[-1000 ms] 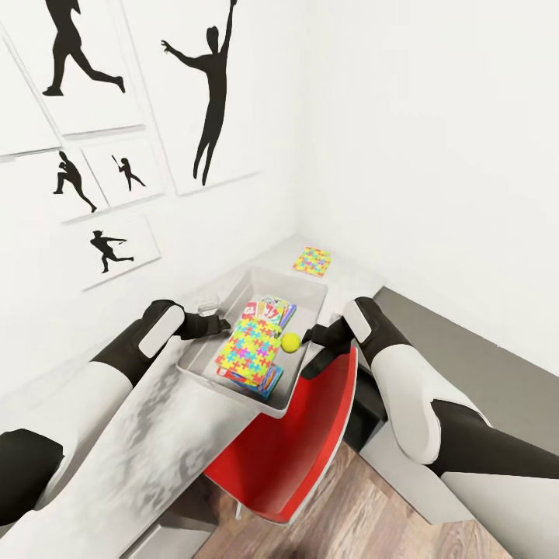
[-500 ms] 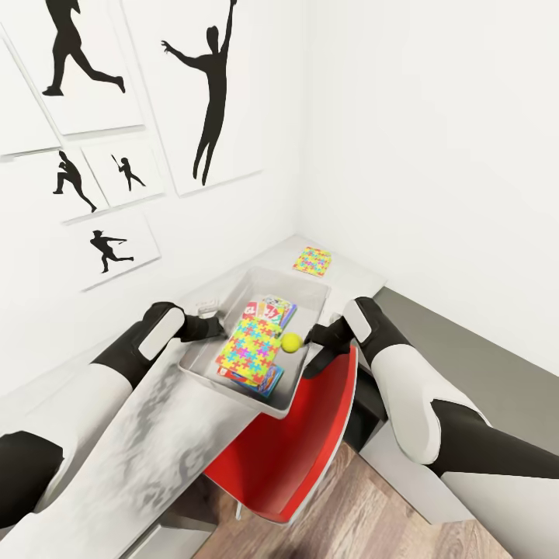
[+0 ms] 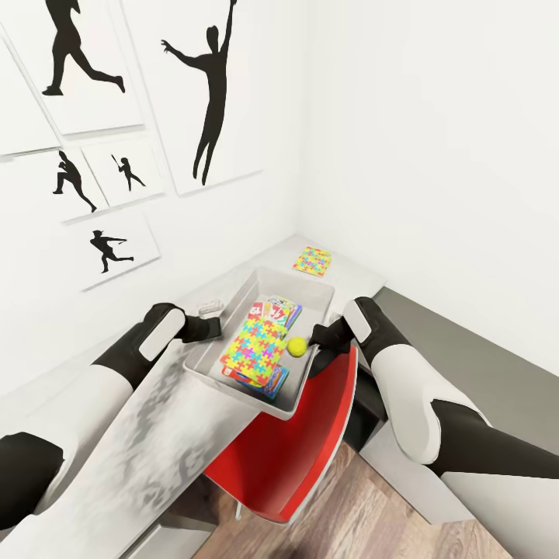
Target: Put all the toys in the child's room - the three board games (two on the bed and one on the table), the two jigsaw puzzles on the table, and the tennis ball on the table - inside the toy box on the table in the child's room.
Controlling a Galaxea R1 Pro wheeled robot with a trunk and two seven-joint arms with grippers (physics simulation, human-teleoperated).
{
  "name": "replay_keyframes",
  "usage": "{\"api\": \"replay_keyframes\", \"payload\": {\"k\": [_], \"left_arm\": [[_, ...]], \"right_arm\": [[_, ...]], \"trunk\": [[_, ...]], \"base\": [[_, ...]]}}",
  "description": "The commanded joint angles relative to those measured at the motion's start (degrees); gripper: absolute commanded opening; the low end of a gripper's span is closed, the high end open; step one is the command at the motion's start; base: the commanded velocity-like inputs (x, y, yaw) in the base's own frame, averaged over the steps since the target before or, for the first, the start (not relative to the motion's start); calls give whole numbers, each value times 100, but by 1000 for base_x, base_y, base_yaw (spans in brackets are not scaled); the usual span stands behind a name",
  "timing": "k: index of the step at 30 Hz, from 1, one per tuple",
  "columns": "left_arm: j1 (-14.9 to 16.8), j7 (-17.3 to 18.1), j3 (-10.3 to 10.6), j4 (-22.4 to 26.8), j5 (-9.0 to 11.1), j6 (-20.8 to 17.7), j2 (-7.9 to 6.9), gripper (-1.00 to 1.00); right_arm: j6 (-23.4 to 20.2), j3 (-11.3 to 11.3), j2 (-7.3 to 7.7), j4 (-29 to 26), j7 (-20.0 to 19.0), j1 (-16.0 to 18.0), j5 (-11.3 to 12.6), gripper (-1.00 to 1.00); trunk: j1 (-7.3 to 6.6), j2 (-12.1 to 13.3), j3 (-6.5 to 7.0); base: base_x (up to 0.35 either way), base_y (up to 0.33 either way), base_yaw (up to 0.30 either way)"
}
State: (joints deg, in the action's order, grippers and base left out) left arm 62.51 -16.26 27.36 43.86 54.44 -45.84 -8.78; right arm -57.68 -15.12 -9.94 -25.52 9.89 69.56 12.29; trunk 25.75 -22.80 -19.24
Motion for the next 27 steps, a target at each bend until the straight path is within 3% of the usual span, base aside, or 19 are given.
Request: {"api": "replay_keyframes", "payload": {"k": [1,27], "left_arm": [[6,-53,24,8,-39,-18,-9,-100],[-63,-61,24,12,-37,-12,-2,-100]], "right_arm": [[-15,-24,-5,-6,66,5,63,-100],[-15,-22,-5,-15,74,1,58,-100]], "trunk": [[3,-12,-10],[3,-12,-10]], "base": [[0,0,0],[-25,0,0]]}}
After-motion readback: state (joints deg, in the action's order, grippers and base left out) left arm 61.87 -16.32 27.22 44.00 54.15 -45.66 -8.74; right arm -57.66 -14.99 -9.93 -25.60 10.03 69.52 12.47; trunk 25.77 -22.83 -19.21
